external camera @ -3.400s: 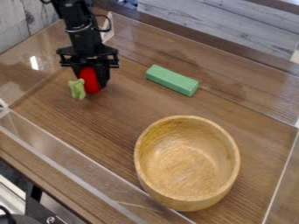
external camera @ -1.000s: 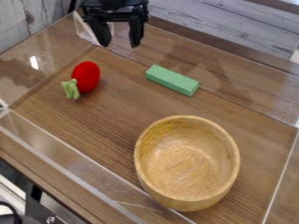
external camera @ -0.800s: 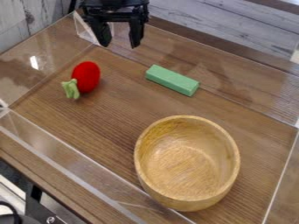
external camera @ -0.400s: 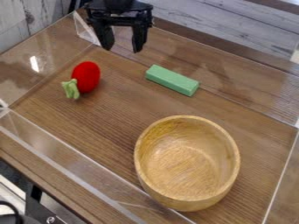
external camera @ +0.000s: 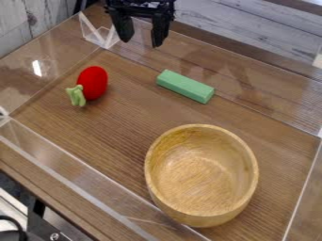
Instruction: Move the red object to the left side of the table
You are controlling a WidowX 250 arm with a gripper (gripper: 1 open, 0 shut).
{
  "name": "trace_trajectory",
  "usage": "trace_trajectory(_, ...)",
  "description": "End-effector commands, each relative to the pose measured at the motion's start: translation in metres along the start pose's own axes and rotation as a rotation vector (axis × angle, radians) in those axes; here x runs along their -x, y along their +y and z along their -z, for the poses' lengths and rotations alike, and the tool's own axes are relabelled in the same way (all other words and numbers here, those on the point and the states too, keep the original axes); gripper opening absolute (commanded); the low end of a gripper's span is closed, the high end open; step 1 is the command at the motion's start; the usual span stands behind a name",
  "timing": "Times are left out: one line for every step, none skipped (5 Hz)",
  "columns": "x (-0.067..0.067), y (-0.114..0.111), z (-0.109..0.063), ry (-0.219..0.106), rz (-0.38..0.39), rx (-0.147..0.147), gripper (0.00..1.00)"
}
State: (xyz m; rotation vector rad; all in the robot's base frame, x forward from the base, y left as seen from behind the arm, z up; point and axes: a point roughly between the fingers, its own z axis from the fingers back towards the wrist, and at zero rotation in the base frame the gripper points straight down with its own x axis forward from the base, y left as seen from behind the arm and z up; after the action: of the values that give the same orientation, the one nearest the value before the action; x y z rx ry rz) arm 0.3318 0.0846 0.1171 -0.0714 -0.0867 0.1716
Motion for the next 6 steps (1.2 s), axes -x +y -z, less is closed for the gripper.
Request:
trace_trajectory(-0.010, -0.013, -0.011, -0.034, -0.005, -0.015, 1.00)
trace_trajectory(-0.013, -0.033, -0.005, -0.020, -0.002, -0.024, 1.00)
trace_trajectory(-0.006, -0.050, 0.005, -0.002, 0.037, -0.048, 1.00)
trace_trajectory(0.004, -0.058, 0.003, 0.013, 0.052, -0.074, 0.00)
trace_trajectory(0.002, -0.051, -0.011, 0.010, 0.027, -0.082, 1.00)
trace_trajectory(-0.002, -0.041, -0.021, 0.010, 0.000, -0.091, 1.00)
